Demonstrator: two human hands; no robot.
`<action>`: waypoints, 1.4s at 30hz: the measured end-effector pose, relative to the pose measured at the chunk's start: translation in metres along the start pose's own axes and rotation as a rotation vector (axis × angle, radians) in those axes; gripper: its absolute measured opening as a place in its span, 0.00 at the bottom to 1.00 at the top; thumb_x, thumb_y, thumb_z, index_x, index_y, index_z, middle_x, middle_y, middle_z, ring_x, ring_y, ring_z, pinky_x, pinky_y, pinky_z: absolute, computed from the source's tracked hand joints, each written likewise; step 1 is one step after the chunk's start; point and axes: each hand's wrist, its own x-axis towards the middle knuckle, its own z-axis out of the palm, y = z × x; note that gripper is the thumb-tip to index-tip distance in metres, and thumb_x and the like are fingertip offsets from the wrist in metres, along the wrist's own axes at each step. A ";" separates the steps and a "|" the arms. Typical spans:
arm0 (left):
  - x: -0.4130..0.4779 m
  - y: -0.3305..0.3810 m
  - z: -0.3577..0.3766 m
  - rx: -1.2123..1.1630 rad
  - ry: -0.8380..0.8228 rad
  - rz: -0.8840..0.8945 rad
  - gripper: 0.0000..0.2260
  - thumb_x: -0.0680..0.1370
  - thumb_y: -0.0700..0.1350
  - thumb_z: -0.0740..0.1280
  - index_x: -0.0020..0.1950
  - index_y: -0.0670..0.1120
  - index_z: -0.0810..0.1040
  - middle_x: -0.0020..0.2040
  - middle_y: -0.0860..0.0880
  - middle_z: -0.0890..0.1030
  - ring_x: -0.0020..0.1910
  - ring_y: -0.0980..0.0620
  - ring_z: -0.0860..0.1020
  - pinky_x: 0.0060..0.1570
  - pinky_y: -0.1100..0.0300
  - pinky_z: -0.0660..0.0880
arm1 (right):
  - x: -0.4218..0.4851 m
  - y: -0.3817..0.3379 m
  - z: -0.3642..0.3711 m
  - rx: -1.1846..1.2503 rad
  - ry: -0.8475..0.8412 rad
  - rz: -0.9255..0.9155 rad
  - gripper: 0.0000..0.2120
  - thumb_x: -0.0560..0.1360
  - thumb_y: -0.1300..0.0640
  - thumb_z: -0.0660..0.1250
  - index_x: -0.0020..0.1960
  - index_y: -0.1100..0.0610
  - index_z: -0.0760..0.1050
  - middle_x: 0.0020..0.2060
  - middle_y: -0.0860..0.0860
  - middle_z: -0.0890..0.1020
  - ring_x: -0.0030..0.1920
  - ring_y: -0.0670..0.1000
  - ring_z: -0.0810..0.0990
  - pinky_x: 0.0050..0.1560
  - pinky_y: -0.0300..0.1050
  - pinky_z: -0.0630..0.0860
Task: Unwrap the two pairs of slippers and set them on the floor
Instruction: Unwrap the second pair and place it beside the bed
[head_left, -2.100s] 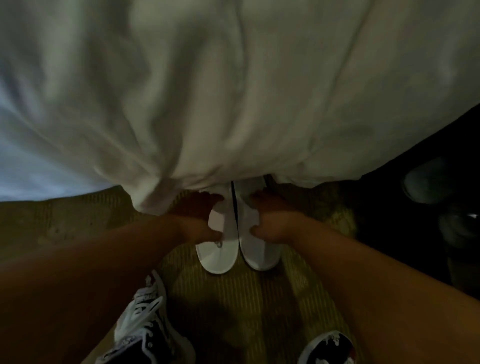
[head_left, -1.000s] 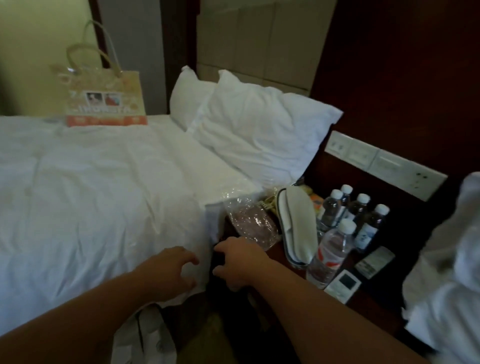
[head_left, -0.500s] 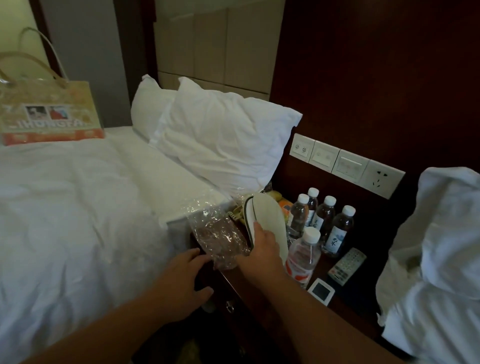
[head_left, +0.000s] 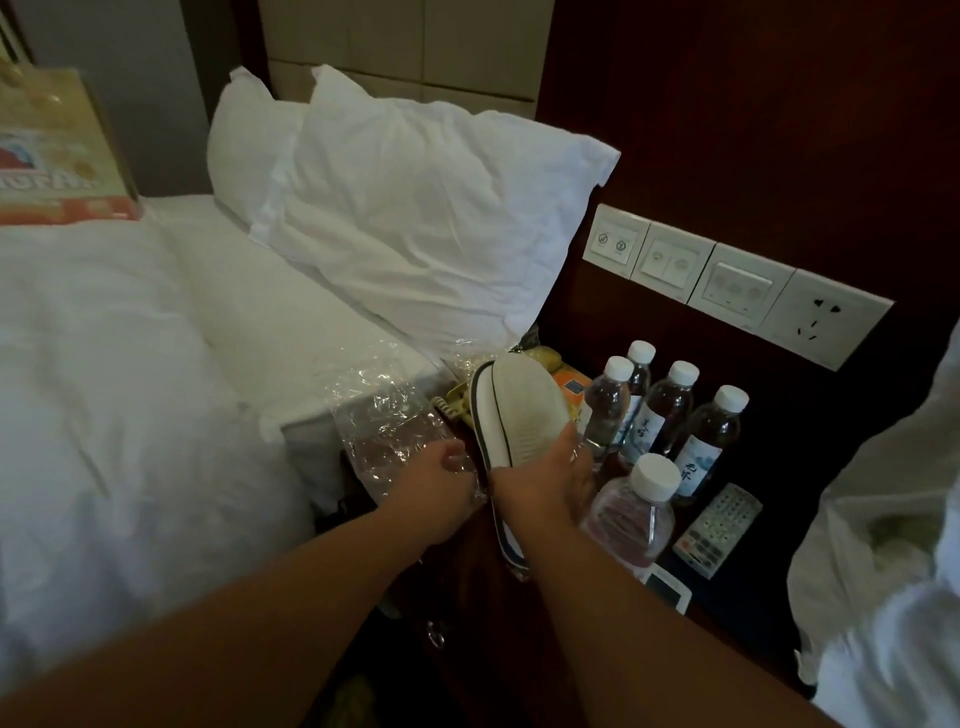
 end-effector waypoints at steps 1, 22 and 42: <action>0.005 0.001 0.005 -0.054 -0.019 -0.041 0.19 0.75 0.34 0.63 0.67 0.43 0.72 0.59 0.42 0.79 0.41 0.52 0.80 0.30 0.68 0.75 | 0.003 0.001 0.001 0.002 -0.001 0.035 0.53 0.65 0.56 0.75 0.78 0.49 0.42 0.76 0.57 0.52 0.75 0.62 0.53 0.71 0.58 0.60; 0.033 -0.011 0.040 -0.143 -0.062 0.151 0.20 0.68 0.40 0.75 0.56 0.55 0.76 0.45 0.55 0.84 0.38 0.67 0.81 0.31 0.74 0.75 | 0.016 -0.001 0.006 0.250 0.087 0.158 0.39 0.69 0.55 0.70 0.76 0.49 0.57 0.70 0.59 0.68 0.70 0.63 0.65 0.67 0.61 0.68; 0.016 0.036 -0.052 -0.159 0.407 0.081 0.14 0.79 0.53 0.57 0.60 0.48 0.73 0.46 0.52 0.76 0.42 0.56 0.73 0.41 0.59 0.67 | -0.020 -0.049 -0.019 0.496 -0.019 -0.240 0.14 0.75 0.53 0.65 0.61 0.47 0.76 0.44 0.44 0.79 0.45 0.49 0.78 0.45 0.43 0.72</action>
